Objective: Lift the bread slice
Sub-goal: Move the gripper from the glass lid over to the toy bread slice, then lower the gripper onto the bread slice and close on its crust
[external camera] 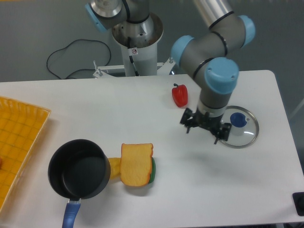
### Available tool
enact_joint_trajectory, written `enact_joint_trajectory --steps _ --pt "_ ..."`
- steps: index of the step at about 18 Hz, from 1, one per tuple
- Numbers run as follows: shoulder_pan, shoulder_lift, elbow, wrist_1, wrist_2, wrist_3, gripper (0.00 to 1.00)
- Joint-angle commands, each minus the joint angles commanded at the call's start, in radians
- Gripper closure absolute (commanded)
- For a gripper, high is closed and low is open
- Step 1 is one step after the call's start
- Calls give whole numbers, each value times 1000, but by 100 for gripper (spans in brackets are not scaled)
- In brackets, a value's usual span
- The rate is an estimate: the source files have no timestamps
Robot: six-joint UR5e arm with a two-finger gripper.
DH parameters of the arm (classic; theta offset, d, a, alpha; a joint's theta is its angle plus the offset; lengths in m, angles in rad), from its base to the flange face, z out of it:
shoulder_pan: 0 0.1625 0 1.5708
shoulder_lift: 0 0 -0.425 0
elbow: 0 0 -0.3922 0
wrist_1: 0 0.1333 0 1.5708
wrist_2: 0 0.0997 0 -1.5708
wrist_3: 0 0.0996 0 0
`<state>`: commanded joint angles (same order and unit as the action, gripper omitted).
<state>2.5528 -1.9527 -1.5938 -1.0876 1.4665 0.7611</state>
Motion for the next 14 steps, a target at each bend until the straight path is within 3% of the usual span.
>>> enact_joint_trajectory --steps 7,14 --pt "-126 -37 0 40 12 -196 0" --pt "-216 -54 -3 48 28 -275 0"
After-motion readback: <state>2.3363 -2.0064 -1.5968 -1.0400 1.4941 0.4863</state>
